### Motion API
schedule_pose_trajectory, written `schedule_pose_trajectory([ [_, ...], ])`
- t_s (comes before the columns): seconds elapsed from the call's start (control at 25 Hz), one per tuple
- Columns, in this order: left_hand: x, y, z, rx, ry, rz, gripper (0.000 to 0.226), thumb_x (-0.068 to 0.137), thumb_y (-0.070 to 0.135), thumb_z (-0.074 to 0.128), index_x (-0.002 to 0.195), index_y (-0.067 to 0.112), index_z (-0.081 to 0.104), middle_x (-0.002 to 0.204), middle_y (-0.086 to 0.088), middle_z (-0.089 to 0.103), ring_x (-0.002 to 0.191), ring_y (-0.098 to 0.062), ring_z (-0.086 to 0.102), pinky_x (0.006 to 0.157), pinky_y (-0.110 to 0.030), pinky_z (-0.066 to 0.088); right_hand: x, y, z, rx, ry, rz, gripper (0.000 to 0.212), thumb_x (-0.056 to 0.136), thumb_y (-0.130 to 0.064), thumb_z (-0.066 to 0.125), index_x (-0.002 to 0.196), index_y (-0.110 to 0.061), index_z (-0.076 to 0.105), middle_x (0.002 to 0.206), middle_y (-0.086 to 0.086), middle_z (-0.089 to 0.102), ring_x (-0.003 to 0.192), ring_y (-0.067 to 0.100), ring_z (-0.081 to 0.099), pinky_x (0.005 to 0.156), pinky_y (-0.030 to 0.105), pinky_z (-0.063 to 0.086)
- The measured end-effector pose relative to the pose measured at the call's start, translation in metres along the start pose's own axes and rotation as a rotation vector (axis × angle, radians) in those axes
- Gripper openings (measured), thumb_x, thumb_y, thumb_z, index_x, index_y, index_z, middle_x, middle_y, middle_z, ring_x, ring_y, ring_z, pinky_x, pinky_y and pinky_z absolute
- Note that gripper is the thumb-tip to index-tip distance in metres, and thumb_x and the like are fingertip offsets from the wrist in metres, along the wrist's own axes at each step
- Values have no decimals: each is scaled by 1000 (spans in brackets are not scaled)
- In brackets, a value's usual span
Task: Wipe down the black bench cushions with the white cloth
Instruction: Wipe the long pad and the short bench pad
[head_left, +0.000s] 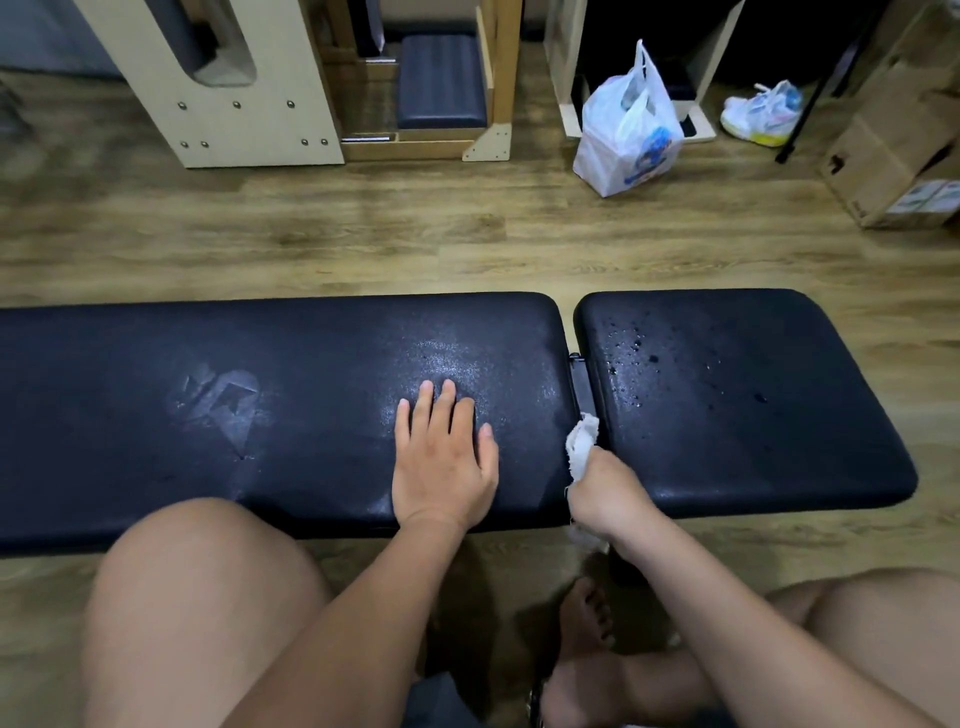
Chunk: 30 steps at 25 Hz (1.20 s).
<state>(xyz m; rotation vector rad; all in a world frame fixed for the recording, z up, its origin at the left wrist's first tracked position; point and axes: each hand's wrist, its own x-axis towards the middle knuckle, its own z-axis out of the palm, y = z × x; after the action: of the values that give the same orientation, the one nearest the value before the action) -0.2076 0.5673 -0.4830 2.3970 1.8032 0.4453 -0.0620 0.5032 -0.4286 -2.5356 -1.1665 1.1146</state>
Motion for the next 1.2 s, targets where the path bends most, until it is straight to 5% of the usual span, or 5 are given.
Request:
schedule_pose_trajectory([
  [0.08, 0, -1, 0, 5, -2, 4, 52, 93, 41, 31, 122, 12, 64, 142, -10, 55, 140, -31, 40, 117, -50, 23, -11, 4, 3, -65, 16, -19, 58, 88, -9, 50, 143, -10, 32, 124, 15, 60, 113, 34, 59, 89, 30, 46],
  [0.8, 5, -3, -3, 22, -8, 15, 51, 92, 40, 33, 121, 11, 63, 142, -11, 55, 139, -33, 41, 117, -52, 25, -3, 4, 7, -81, 121, -47, 28, 86, -2, 45, 113, -4, 52, 114, 21, 61, 105, 39, 60, 83, 35, 48],
  [1.0, 3, -4, 0, 20, -14, 20, 53, 93, 40, 31, 122, 10, 63, 144, -12, 53, 140, -33, 39, 117, -52, 25, -33, 40, -38, -138, -52, -281, 23, 83, -1, 46, 74, -18, 59, 75, 5, 67, 81, 30, 65, 59, 26, 36],
  [1.12, 4, -3, -1, 14, -12, 21, 53, 92, 40, 32, 123, 9, 63, 143, -12, 53, 140, -33, 40, 117, -52, 25, -19, 15, -100, -24, 271, -405, 34, 83, 0, 46, 95, -23, 67, 69, 1, 67, 65, 25, 64, 55, 21, 41],
  [1.2, 3, -2, -2, 20, -19, 17, 53, 92, 40, 32, 123, 9, 63, 142, -12, 54, 140, -33, 40, 117, -52, 26, 0, 1, -123, -125, 500, -547, 39, 83, -2, 48, 111, -22, 66, 83, 2, 66, 76, 26, 60, 68, 23, 41],
])
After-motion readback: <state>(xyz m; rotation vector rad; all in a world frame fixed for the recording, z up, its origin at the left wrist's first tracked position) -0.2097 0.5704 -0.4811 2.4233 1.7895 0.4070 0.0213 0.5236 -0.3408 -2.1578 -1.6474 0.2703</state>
